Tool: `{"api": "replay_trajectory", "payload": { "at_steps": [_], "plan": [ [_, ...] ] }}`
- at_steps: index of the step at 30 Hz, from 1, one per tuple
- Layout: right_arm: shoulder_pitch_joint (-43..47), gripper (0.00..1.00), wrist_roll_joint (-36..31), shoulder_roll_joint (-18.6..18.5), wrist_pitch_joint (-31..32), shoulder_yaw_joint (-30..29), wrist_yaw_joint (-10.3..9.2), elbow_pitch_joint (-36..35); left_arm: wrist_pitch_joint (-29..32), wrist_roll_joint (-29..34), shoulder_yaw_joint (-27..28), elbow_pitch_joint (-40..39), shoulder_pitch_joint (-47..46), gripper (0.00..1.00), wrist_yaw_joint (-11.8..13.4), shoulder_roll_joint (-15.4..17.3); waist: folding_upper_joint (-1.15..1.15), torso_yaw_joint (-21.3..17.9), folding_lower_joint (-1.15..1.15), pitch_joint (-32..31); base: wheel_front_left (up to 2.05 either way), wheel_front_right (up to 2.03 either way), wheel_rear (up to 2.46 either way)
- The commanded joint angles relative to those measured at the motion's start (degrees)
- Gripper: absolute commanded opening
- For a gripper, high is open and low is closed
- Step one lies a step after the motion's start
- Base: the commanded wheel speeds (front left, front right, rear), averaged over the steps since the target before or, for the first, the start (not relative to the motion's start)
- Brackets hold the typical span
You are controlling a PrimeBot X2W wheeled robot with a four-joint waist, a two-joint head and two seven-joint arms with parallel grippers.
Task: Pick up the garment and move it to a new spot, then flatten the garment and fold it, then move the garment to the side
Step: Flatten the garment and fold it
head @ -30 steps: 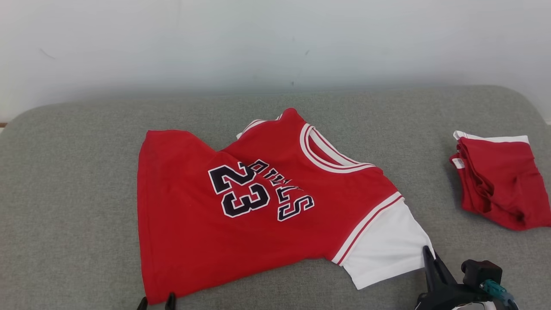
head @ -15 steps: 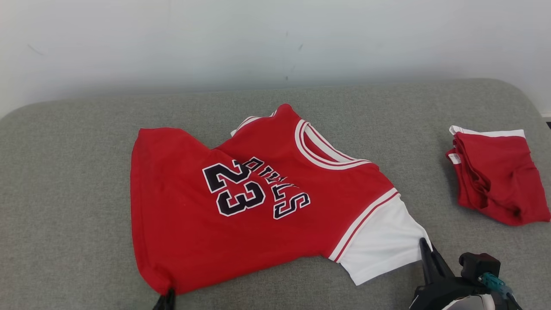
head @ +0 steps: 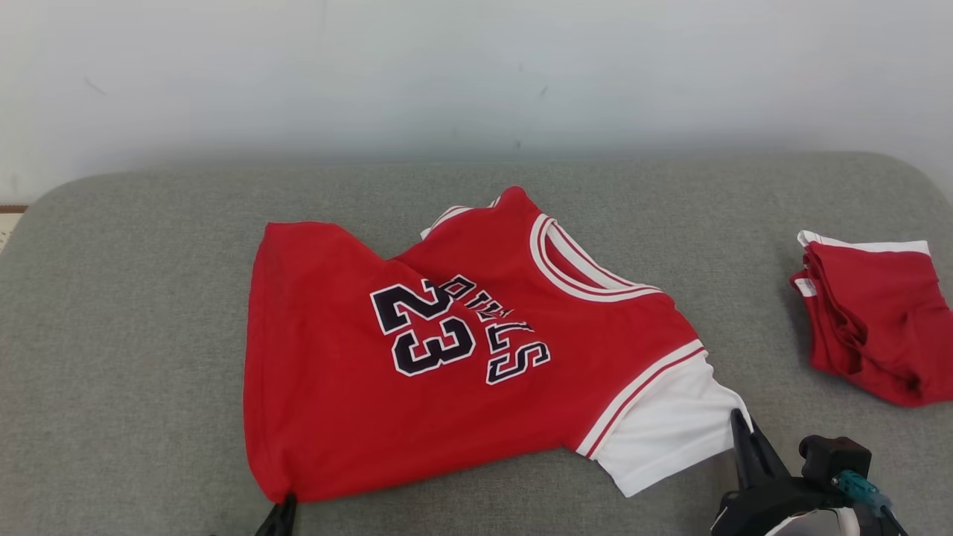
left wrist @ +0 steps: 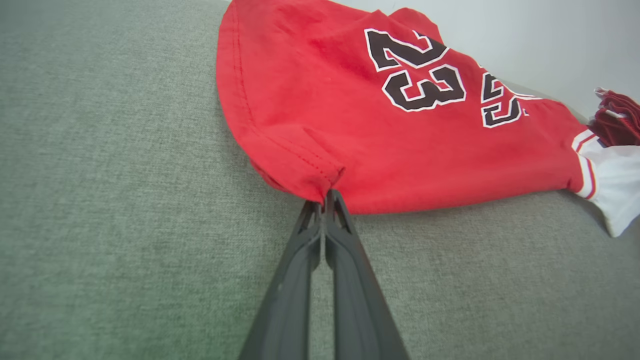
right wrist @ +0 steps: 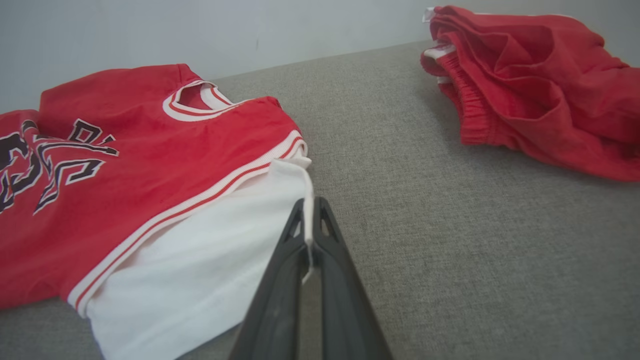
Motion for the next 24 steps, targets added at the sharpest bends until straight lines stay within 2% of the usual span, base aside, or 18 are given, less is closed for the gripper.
{"api": "replay_trajectory", "payload": {
  "at_steps": [1,8,14,20,24],
  "plan": [
    [-0.3,0.0,0.0,0.1,0.0,-0.2,-0.07,-0.5,0.0,-0.6,-0.4,-0.2,0.7,0.0,0.0,0.8,0.0,0.5,0.0,-0.4,0.0,0.0,0.0],
    [-1.4,0.0,0.5,0.8,0.0,-1.0,-0.07,-5.3,-0.1,-0.6,-0.2,-5.6,-1.9,0.0,0.0,4.1,0.0,1.7,0.0,-1.5,0.0,0.0,0.0],
    [-5.8,0.0,0.8,0.3,0.0,0.2,-0.07,-11.4,0.0,0.5,-0.6,-7.9,-9.0,0.0,0.0,8.1,0.0,1.9,0.0,-2.3,0.0,0.0,0.0],
    [-14.5,0.0,-0.4,-1.5,0.0,2.2,-0.07,-13.8,-0.1,1.3,-4.3,-5.0,-20.6,0.0,0.0,13.3,0.0,1.6,0.0,-3.4,0.0,0.0,0.0],
    [-21.2,0.0,-1.1,-3.0,0.0,3.4,-0.07,-13.6,0.0,1.6,-7.5,-1.2,-28.8,0.0,0.0,15.4,0.0,1.3,0.0,-4.0,0.0,0.0,0.0]
  ]
}}
